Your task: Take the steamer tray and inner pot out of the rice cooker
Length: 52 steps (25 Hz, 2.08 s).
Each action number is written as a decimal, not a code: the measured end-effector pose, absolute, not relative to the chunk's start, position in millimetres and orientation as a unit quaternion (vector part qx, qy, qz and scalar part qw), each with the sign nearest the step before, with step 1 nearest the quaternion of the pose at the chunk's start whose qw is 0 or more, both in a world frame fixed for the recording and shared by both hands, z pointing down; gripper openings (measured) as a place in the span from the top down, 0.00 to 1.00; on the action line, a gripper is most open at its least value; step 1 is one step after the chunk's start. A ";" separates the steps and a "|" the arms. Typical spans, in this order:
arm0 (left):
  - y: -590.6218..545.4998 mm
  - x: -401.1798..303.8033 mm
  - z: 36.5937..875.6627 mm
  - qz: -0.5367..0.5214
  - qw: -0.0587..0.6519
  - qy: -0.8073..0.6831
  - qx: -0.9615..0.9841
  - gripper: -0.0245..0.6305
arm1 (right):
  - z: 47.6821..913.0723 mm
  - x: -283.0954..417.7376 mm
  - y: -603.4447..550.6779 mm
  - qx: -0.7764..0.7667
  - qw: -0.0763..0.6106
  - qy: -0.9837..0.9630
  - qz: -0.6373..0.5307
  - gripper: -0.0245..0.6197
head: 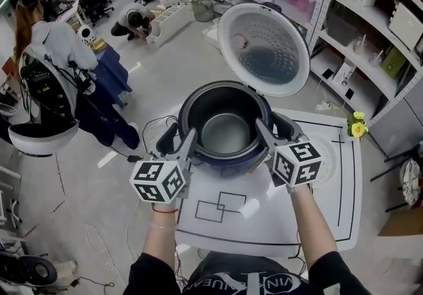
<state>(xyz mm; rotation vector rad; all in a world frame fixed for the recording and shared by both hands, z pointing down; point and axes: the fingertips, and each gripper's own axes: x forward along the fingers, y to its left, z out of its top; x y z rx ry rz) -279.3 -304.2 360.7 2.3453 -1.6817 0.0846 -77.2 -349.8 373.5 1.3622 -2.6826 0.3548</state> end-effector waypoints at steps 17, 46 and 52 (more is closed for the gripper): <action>-347.9 -275.9 388.8 0.117 0.141 -0.570 0.801 0.66 | 392.5 -75.9 -369.0 0.483 0.089 -0.856 0.159 0.74; -332.4 -283.9 324.3 -0.040 0.126 -0.598 0.790 0.77 | 319.4 -65.2 -346.6 0.521 -0.062 -0.842 0.121 0.82; -323.5 -275.0 285.8 -0.069 0.091 -0.589 0.800 0.78 | 289.1 -54.3 -336.5 0.527 -0.097 -0.838 0.105 0.82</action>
